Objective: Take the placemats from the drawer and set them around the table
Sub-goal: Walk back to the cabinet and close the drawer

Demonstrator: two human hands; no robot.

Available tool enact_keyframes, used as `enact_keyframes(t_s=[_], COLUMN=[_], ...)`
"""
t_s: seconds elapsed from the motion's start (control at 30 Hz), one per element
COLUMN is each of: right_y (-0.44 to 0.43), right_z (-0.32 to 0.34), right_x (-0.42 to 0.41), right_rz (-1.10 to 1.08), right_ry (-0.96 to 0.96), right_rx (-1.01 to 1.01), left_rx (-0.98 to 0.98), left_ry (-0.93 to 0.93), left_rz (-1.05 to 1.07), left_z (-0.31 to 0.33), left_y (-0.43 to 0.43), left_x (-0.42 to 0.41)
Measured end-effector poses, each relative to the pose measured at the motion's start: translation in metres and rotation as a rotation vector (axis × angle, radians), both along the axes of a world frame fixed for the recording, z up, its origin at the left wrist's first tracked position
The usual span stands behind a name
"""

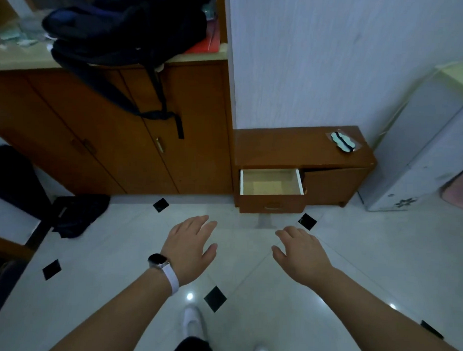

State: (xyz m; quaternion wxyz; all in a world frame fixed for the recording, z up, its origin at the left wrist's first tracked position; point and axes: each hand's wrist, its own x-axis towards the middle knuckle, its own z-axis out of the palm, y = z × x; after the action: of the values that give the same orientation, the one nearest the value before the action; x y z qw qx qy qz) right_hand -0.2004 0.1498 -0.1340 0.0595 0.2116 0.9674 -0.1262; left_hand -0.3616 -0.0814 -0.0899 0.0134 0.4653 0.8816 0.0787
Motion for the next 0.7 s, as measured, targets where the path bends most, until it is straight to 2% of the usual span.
enact_keyframes(t_s=[0.23, 0.57, 0.7], right_y=[0.021, 0.025, 0.019], right_z=[-0.012, -0.029, -0.033], right_x=[-0.062, -0.186, -0.214], right_rz=[-0.09, -0.35, -0.409], right_ry=[-0.045, -0.123, -0.142], right_rx=[0.016, 0.0, -0.026], left_rx=[-0.01, -0.086, -0.112], left_ry=[-0.078, -0.16, -0.195], left_rz=[-0.095, -0.303, -0.409], left_z=[-0.03, -0.074, -0.087], left_y=[0.04, 0.092, 0.133], left_x=[-0.087, -0.262, -0.301])
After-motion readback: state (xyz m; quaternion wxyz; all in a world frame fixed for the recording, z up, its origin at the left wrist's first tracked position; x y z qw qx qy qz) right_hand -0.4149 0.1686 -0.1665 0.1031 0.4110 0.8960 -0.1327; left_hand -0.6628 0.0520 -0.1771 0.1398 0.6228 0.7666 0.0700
